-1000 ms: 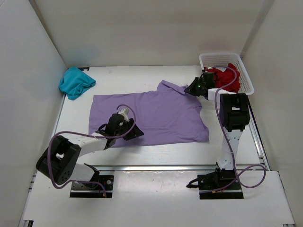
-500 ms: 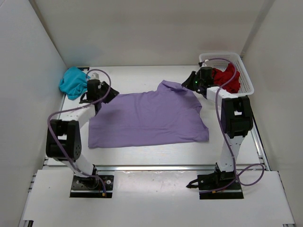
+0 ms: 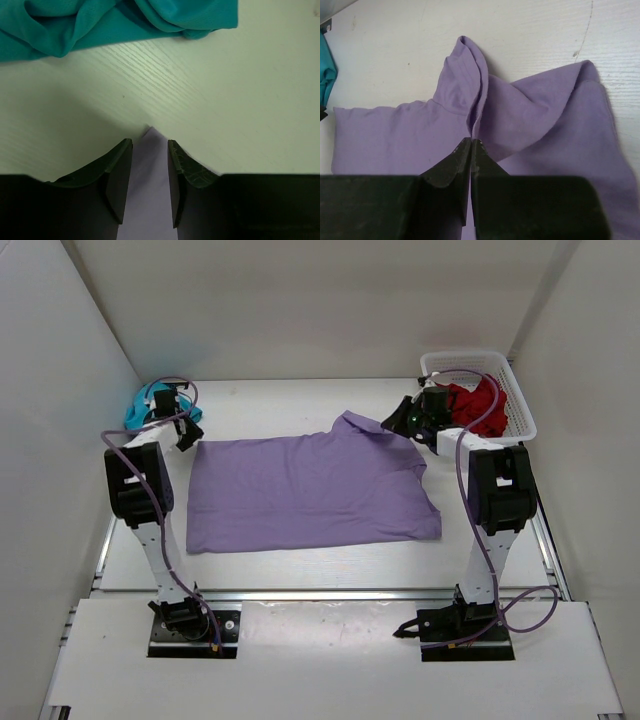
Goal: Fold and stack the t-shirts
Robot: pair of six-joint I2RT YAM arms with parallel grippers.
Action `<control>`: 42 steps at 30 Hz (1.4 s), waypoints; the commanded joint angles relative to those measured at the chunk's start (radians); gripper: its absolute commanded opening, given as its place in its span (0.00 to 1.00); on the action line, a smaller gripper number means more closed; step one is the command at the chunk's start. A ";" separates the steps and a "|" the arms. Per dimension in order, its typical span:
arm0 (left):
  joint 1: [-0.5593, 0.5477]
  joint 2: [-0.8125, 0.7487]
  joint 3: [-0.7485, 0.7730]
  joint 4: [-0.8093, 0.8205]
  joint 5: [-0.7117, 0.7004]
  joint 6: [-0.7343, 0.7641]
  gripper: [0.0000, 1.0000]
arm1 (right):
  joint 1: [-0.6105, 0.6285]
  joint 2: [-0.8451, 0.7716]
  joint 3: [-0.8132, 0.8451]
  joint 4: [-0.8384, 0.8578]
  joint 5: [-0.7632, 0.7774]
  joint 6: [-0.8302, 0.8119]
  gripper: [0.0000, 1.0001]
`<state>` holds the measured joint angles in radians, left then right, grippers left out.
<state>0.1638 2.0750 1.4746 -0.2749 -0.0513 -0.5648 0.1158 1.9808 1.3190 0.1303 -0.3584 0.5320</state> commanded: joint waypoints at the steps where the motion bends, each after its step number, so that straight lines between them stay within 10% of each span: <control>1: -0.018 0.014 0.087 -0.076 -0.044 0.045 0.45 | 0.002 -0.053 -0.014 0.061 -0.010 0.003 0.00; 34: -0.060 0.117 0.188 -0.144 -0.128 0.094 0.42 | -0.011 -0.076 -0.047 0.094 -0.042 0.013 0.00; 42: -0.049 0.135 0.213 -0.159 -0.127 0.097 0.29 | -0.019 -0.083 -0.067 0.098 -0.047 0.019 0.00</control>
<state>0.1085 2.2200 1.6638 -0.4198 -0.1635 -0.4786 0.1036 1.9530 1.2629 0.1757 -0.3973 0.5468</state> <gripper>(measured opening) 0.312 0.008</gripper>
